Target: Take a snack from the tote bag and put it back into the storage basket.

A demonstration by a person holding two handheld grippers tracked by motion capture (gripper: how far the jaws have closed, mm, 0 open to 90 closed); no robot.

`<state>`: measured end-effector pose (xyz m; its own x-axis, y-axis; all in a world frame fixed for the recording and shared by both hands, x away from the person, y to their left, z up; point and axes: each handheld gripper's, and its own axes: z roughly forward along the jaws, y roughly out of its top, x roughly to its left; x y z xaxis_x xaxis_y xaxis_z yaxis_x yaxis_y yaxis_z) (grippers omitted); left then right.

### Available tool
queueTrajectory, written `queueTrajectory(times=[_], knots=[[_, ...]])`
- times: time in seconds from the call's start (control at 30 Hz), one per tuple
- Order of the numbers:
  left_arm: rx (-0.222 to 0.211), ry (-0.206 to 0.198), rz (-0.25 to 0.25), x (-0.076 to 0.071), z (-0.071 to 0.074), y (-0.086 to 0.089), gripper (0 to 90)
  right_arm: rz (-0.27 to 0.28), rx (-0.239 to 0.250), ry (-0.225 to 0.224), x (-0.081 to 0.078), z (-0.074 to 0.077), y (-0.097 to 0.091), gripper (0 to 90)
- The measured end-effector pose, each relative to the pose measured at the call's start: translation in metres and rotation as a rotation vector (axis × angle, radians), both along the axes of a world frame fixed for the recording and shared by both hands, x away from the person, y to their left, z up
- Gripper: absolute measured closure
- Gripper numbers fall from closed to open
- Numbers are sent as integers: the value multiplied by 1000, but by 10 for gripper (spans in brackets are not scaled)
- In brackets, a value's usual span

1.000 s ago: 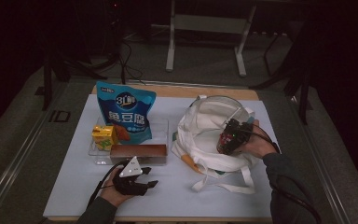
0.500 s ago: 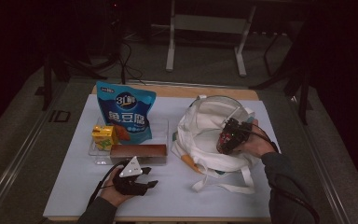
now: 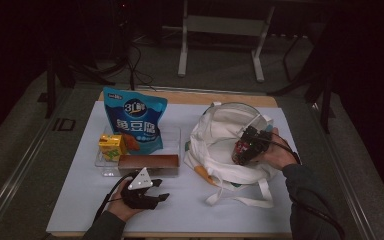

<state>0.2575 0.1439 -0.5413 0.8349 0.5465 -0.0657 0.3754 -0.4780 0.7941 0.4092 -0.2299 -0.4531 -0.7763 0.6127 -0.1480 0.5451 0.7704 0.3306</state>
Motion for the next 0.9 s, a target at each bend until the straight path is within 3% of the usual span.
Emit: queueTrajectory(times=[0.9], knots=[[-1,2,1,0,0,0,429,37,54,-22,-14,25,-4,239]])
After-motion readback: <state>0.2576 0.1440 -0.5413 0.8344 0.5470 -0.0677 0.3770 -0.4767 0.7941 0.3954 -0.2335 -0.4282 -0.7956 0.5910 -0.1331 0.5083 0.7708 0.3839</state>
